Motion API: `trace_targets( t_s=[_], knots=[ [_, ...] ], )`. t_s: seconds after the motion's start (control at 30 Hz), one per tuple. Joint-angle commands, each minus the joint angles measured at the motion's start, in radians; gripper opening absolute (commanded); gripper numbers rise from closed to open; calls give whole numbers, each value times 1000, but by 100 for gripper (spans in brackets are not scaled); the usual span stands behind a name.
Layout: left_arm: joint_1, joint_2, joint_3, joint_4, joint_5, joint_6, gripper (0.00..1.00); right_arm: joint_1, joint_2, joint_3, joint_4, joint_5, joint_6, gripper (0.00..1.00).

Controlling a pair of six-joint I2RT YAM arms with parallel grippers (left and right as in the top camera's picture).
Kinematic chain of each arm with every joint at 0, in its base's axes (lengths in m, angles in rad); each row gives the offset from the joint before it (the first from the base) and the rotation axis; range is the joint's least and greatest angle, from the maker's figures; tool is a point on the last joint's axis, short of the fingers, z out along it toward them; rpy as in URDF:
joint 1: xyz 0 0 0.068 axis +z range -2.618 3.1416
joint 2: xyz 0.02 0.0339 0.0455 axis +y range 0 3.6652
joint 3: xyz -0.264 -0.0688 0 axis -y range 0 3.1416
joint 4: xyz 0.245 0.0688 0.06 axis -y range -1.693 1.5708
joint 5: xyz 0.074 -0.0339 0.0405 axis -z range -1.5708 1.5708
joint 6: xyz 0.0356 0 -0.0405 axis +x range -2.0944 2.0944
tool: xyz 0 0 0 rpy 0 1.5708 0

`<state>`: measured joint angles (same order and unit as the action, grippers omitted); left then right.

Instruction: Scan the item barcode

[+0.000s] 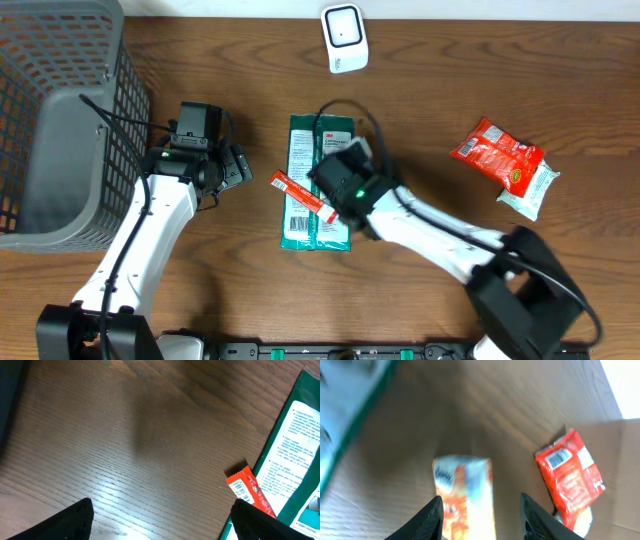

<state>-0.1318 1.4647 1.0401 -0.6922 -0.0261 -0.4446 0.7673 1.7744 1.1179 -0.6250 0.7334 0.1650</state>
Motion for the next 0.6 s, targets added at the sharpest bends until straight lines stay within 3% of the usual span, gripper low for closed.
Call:
trace_targets(
  t_s=[0.0, 0.23, 0.4, 0.57],
  knots=[
    [3, 5, 11, -3, -8, -2, 89, -56, -114, 67, -8, -167, 21, 47],
    [3, 5, 11, -3, -8, -2, 89, -241, -237, 81, -39, -540, 18, 54],
    [3, 5, 11, -3, -8, -2, 88, -414, -238, 81, -147, -814, -102, 59],
    [3, 5, 11, -3, -8, -2, 88, -493, -237, 81, -204, -882, -160, 60]
  ],
)
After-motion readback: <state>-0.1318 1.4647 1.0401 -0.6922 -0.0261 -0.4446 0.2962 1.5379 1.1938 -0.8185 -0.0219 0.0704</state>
